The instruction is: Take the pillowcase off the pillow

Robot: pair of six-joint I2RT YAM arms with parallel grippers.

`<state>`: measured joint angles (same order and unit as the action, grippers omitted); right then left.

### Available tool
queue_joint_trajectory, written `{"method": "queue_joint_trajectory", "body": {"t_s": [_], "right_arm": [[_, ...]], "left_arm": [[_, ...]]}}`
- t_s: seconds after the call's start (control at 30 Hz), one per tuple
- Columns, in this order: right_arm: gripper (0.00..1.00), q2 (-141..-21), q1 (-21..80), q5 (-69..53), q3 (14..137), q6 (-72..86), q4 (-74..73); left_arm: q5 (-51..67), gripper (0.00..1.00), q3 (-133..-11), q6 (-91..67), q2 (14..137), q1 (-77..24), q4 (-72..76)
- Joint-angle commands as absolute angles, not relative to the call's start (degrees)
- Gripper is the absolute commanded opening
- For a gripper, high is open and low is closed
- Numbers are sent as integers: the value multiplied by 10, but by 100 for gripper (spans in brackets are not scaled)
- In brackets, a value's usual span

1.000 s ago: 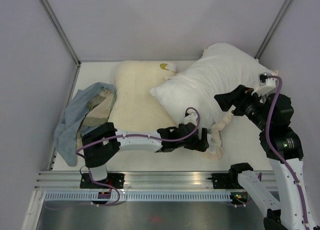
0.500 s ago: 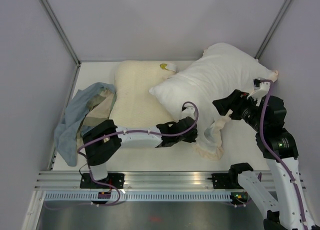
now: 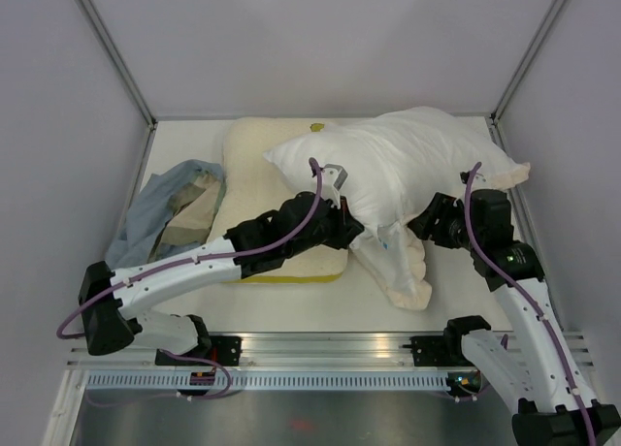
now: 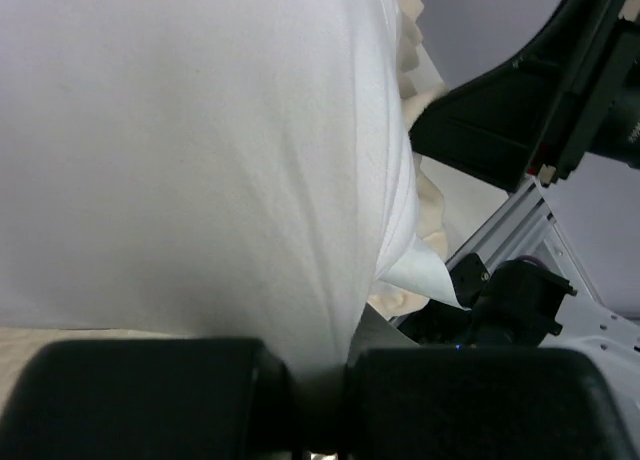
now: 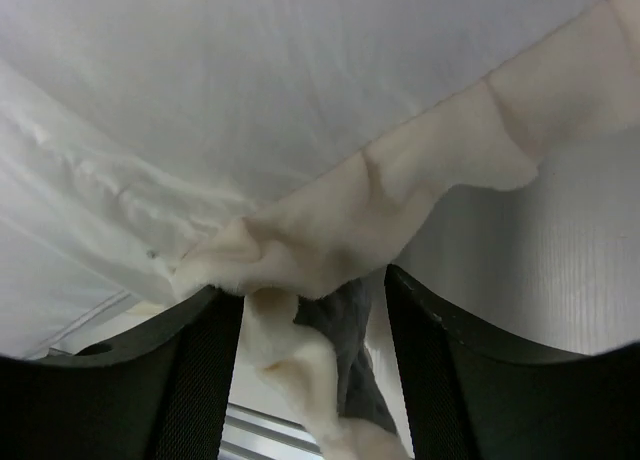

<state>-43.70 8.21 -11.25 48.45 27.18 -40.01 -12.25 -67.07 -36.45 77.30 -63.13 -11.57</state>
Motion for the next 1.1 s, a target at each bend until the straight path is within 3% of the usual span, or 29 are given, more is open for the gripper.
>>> {"method": "queue_joint_trajectory", "body": {"t_s": [0.0,0.33,0.73,0.83,0.87,1.0,1.07], "right_arm": [[64,-449,83,-128,472,284,-342],[64,-443,83,-302,447,342,-270],[67,-426,83,-289,440,340,-272],[51,-427,83,-244,432,337,-275],[41,-427,83,-234,429,334,-275],[24,-432,83,-239,400,335,-252],[10,-433,83,-245,389,341,-243]], "left_arm": [[-107,2,-657,-338,726,-636,-108],[-98,2,-638,-338,716,-635,-114],[-80,2,-627,-342,716,-621,-109],[-73,2,-621,-345,709,-621,-105],[-71,2,-618,-346,708,-621,-107],[-69,2,-611,-345,693,-621,-106],[-68,2,-611,-344,687,-621,-109]]}}
